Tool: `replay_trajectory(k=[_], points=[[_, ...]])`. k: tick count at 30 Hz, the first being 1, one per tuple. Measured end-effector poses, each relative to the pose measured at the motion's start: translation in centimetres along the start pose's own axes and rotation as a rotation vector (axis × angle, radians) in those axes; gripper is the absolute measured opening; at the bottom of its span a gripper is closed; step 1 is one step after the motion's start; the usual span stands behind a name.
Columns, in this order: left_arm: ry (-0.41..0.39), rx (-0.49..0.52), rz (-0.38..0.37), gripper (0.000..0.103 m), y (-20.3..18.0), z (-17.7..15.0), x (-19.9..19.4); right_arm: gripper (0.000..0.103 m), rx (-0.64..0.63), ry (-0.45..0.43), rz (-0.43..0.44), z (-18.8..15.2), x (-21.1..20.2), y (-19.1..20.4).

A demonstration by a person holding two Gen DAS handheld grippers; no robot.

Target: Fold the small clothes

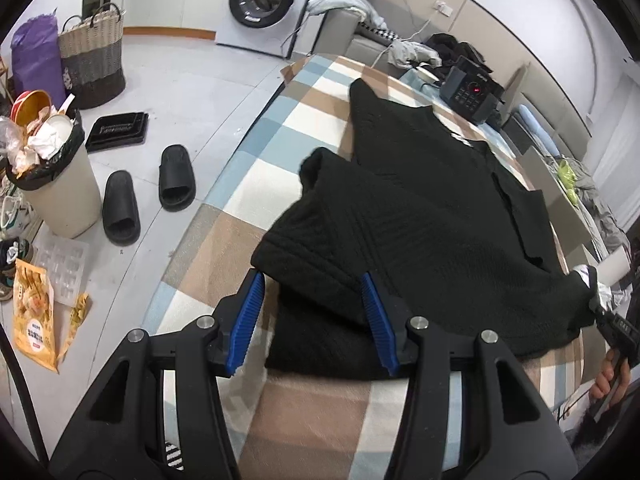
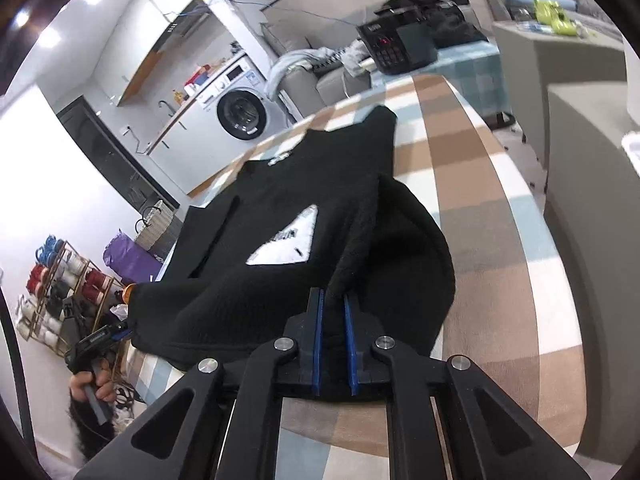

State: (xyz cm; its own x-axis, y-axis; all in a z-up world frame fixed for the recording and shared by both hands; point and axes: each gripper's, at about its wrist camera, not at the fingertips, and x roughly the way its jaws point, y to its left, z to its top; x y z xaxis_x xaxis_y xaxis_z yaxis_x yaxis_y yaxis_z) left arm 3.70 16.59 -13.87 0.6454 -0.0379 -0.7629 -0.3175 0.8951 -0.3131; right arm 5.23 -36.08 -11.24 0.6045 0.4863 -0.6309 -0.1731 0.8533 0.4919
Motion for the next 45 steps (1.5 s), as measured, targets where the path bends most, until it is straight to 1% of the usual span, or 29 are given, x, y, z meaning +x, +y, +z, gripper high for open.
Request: replay_trajectory(k=[1,2,3,5,9,14,16,17,18,19,20,21,22,25,29,32,35,37,41,42,43,44,45], points=[[0.000,-0.004,0.003,0.047,0.2,0.3,0.2,0.011,0.009,0.005,0.003,0.0,0.1,-0.2],[-0.006,-0.012,0.014,0.047,0.4,0.5,0.2,0.015,0.015,0.008,0.007,-0.1,0.1,-0.3],[-0.009,-0.018,0.018,0.047,0.6,0.7,0.4,0.021,0.017,0.011,0.011,-0.1,0.1,-0.3],[-0.001,-0.031,0.016,0.048,1.1,1.0,0.5,0.026,0.020,0.019,0.023,-0.3,0.1,-0.2],[-0.002,-0.022,0.018,0.050,1.3,1.7,1.2,0.027,0.010,0.033,0.038,-0.7,0.0,0.2],[0.010,-0.037,-0.010,0.050,1.3,3.0,3.1,0.027,0.015,0.038,0.030,-0.8,0.9,0.1],[0.000,-0.037,-0.002,0.049,1.0,3.3,3.5,0.027,0.011,0.036,0.022,-0.7,1.2,0.3],[-0.015,-0.037,0.003,0.044,0.9,3.4,3.5,0.025,0.008,0.029,0.011,-0.8,1.2,0.4],[-0.035,-0.037,0.001,0.027,0.9,3.3,3.3,0.011,0.000,0.026,-0.001,-0.8,1.2,0.5],[-0.049,-0.032,-0.008,0.019,0.8,3.3,3.0,0.006,-0.022,0.023,-0.012,-0.8,1.1,0.9],[-0.061,-0.031,-0.019,0.016,0.6,3.4,2.7,0.005,-0.046,0.006,-0.032,-0.9,0.9,1.3],[-0.083,-0.031,-0.027,0.011,0.4,3.4,2.2,0.005,-0.055,-0.009,-0.036,-0.9,0.6,1.5],[-0.093,-0.027,-0.031,0.009,0.3,3.4,1.8,0.005,-0.058,-0.024,-0.030,-0.8,0.2,1.6],[-0.144,-0.013,-0.040,0.008,-0.6,3.7,0.0,0.004,-0.042,-0.074,-0.028,-0.2,-1.3,1.7],[-0.207,-0.024,-0.081,0.008,-2.0,5.3,-1.9,0.004,-0.002,-0.150,0.004,1.5,-3.5,1.9],[-0.236,-0.033,-0.093,0.008,-2.8,7.2,-2.1,0.004,0.050,-0.198,0.010,3.5,-4.4,1.7],[-0.252,-0.031,-0.073,0.008,-3.8,9.5,-1.2,0.004,0.101,-0.245,-0.015,5.9,-4.2,1.2],[-0.246,-0.041,-0.068,0.008,-4.4,11.4,0.3,0.004,0.127,-0.273,-0.035,8.0,-3.4,0.7],[-0.206,-0.064,-0.061,0.008,-5.2,14.8,3.8,0.004,0.184,-0.285,-0.089,11.7,-0.3,-0.2],[-0.191,-0.071,-0.054,0.010,-5.4,15.4,4.7,0.004,0.207,-0.285,-0.106,12.3,0.4,-0.6],[-0.173,-0.085,-0.038,0.014,-5.4,15.9,5.8,0.004,0.230,-0.275,-0.137,13.1,1.4,-1.0],[-0.149,-0.099,-0.016,0.016,-5.3,16.5,6.9,0.007,0.252,-0.249,-0.162,13.8,2.5,-1.5],[-0.127,-0.098,-0.002,0.024,-5.3,16.8,7.7,0.009,0.269,-0.205,-0.183,14.3,3.5,-2.0]])
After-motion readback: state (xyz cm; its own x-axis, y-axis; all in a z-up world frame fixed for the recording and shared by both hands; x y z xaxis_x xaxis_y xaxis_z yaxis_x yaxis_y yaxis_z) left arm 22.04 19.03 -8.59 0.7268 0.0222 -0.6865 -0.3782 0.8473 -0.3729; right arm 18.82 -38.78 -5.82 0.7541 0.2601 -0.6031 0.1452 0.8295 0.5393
